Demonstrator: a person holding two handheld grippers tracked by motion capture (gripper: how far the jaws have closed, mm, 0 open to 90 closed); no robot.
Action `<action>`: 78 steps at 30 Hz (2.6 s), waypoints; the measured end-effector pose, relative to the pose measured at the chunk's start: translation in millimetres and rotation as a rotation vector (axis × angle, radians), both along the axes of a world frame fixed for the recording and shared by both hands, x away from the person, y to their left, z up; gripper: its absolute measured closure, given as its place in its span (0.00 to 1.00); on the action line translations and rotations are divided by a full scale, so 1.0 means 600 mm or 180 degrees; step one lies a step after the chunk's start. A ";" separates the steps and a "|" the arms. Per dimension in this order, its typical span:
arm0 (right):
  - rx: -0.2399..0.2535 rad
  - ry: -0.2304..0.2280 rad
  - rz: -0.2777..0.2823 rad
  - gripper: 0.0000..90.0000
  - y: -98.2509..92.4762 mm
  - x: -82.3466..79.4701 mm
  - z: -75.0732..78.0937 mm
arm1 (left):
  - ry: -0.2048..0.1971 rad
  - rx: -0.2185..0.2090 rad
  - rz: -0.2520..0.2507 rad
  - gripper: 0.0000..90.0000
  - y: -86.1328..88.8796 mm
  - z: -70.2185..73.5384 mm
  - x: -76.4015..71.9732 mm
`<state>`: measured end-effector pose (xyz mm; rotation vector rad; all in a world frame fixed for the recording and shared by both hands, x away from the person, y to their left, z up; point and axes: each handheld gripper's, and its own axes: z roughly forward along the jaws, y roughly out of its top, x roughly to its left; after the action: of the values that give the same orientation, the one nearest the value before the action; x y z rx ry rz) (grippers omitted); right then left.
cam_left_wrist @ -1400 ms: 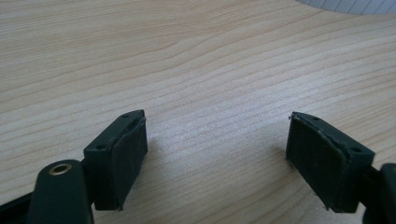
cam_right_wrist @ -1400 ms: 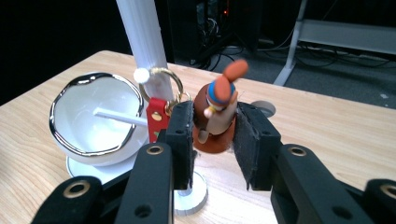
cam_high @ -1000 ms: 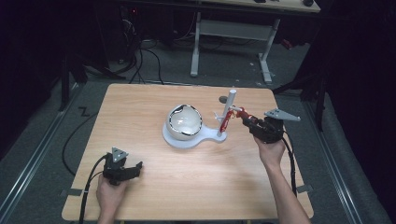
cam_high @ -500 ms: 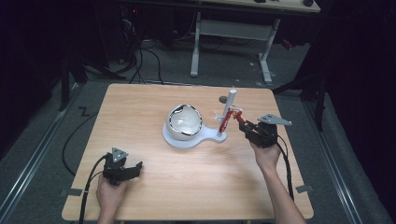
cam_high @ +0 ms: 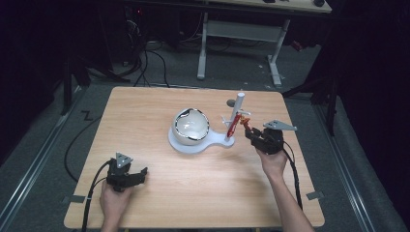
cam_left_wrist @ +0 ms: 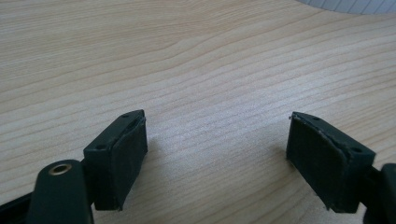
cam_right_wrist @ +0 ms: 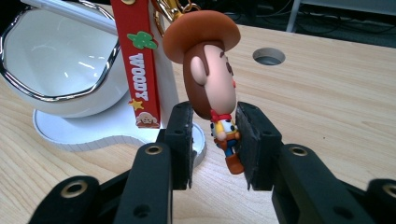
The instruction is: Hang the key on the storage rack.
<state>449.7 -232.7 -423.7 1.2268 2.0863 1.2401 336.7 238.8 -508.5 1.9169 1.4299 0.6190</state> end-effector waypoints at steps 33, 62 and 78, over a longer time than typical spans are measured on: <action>0.0213 -0.0206 -0.0105 0.57 -0.059 -0.073 0.012 | -0.0003 -0.0003 -0.0001 0.24 0.000 0.000 0.000; 0.0184 -0.0092 -0.0227 0.57 -0.080 -0.110 -0.046 | -0.0003 -0.0002 0.0000 0.24 0.000 0.000 0.000; 0.0133 -0.0010 -0.0327 0.55 -0.090 -0.116 -0.074 | -0.0003 -0.0002 0.0000 0.24 0.000 0.000 0.000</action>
<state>380.2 -286.9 -468.2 1.3319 1.9780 1.2443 336.7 238.8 -508.5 1.9162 1.4293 0.6192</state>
